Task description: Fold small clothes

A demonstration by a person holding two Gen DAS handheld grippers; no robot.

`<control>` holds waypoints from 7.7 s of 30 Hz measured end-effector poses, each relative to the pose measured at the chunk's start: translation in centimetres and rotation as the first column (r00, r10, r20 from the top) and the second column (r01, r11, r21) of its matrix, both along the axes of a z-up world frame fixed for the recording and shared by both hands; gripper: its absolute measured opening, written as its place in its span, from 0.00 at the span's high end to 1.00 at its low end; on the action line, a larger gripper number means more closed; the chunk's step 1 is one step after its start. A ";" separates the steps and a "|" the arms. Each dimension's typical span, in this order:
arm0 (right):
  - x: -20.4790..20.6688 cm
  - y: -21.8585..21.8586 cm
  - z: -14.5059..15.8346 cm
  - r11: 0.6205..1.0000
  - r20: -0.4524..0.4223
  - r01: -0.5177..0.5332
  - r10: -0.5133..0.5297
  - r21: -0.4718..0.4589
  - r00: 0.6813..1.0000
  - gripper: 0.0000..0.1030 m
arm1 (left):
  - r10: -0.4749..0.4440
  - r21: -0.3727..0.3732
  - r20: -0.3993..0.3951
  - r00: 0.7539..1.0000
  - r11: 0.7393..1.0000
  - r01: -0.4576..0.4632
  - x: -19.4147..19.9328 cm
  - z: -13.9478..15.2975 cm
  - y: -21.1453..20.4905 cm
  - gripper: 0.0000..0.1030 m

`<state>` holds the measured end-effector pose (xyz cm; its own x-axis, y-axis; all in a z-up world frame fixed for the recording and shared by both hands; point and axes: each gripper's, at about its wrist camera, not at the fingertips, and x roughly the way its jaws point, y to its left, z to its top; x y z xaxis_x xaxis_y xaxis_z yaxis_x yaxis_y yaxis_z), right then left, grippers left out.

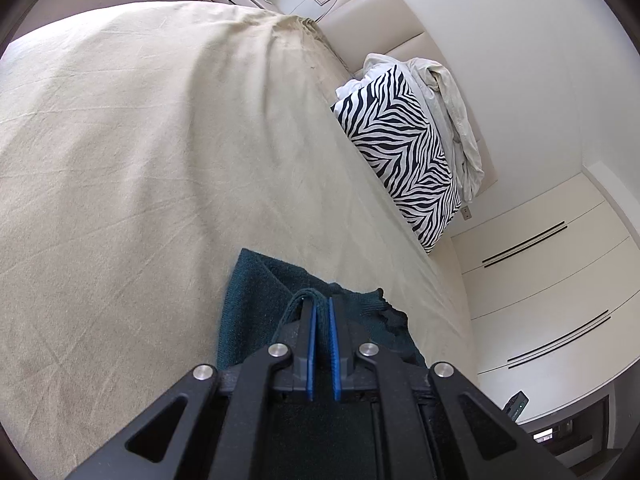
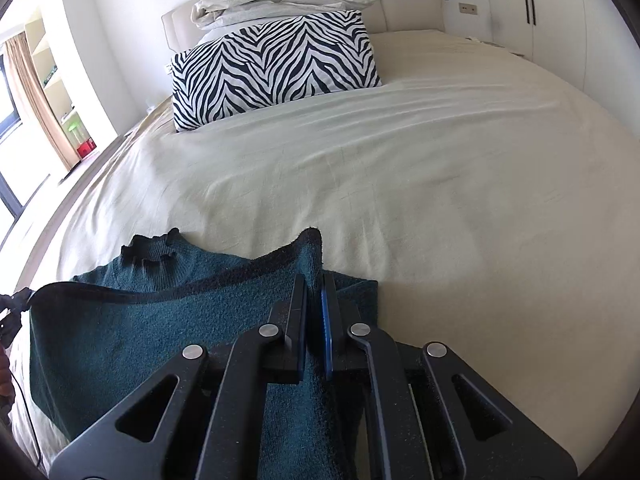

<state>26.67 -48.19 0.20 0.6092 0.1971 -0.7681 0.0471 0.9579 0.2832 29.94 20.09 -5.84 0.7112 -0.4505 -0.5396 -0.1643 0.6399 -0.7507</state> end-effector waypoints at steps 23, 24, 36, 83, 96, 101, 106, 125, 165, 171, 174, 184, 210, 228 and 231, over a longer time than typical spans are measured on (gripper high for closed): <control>-1.9 2.3 -3.8 0.996 -0.072 -0.067 0.063 -0.051 0.995 0.44 | -0.094 0.414 -0.052 0.994 0.904 0.107 0.0 -1.4 -4.3 0.72; -2.1 2.6 -3.6 0.995 -0.060 -0.076 0.072 -0.063 0.996 0.44 | -0.104 0.433 -0.056 0.993 0.894 0.118 0.1 -1.4 -4.7 0.74; -2.1 1.7 -3.7 0.996 -0.043 -0.065 0.062 -0.063 0.997 0.85 | -0.100 0.552 -0.115 0.988 0.820 0.147 1.4 -3.0 -6.3 0.94; -14.5 2.7 1.1 0.997 0.092 -0.039 0.033 0.060 0.995 0.49 | 0.009 0.552 -0.077 0.997 0.833 0.035 -7.6 -3.9 -5.9 0.65; -18.6 4.9 0.2 0.919 0.041 -0.079 0.069 0.386 0.997 0.46 | -0.056 0.688 -0.015 0.998 0.724 0.051 -14.2 -0.1 -11.3 0.64; -17.4 8.4 -3.5 0.828 -0.045 -0.142 0.198 0.542 0.979 0.46 | -0.115 0.745 -0.170 0.979 0.635 0.204 -12.0 -2.8 -15.5 0.41; -17.9 4.3 -6.4 0.778 -0.129 0.037 0.058 0.627 0.990 0.54 | -0.110 0.755 -0.197 0.974 0.616 0.223 -11.9 -4.0 -15.5 0.38; -19.4 4.4 0.0 0.794 -0.035 0.012 0.012 0.608 0.999 0.49 | -0.111 0.759 -0.185 0.976 0.615 0.214 -12.2 -4.7 -15.3 0.36; -18.4 2.3 -4.2 0.710 -0.079 0.066 -0.015 0.701 0.997 0.48 | -0.232 0.421 -0.113 0.966 0.870 0.258 -6.8 -3.2 -15.1 0.54; -20.1 -2.1 -7.1 0.686 -0.133 0.205 -0.157 0.698 0.979 0.50 | -0.205 0.287 -0.094 0.974 0.931 0.224 -8.7 -5.0 -9.2 0.83; -22.2 -5.5 -6.1 0.676 -0.136 0.271 -0.247 0.685 0.959 0.50 | -0.172 0.296 -0.084 0.982 0.936 0.189 -10.0 -4.5 -8.4 0.82; -24.3 -3.7 -6.4 0.619 -0.248 0.355 -0.256 0.700 0.934 0.37 | -0.183 0.314 -0.035 0.982 0.931 0.185 -10.6 -2.0 -11.8 0.41; -20.7 -5.0 -7.9 0.536 -0.314 0.489 -0.387 0.688 0.867 0.39 | -0.254 0.313 -0.086 0.963 0.911 0.268 -7.0 -3.7 -15.0 0.39; -8.0 -5.9 -8.0 0.710 -0.270 0.152 0.056 0.688 0.961 0.37 | -0.274 0.296 -0.083 0.958 0.911 0.286 -6.7 -3.8 -14.7 0.37; -7.0 -4.1 -8.1 0.738 -0.277 0.112 0.105 0.666 0.955 0.37 | -0.278 0.277 -0.080 0.957 0.916 0.290 -6.7 -3.9 -14.3 0.37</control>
<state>19.68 -52.25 -7.88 0.3928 0.7217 -0.5699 0.2300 0.5229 0.8208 23.27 5.78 -9.71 0.5524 -0.4552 -0.6983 0.0309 0.8483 -0.5286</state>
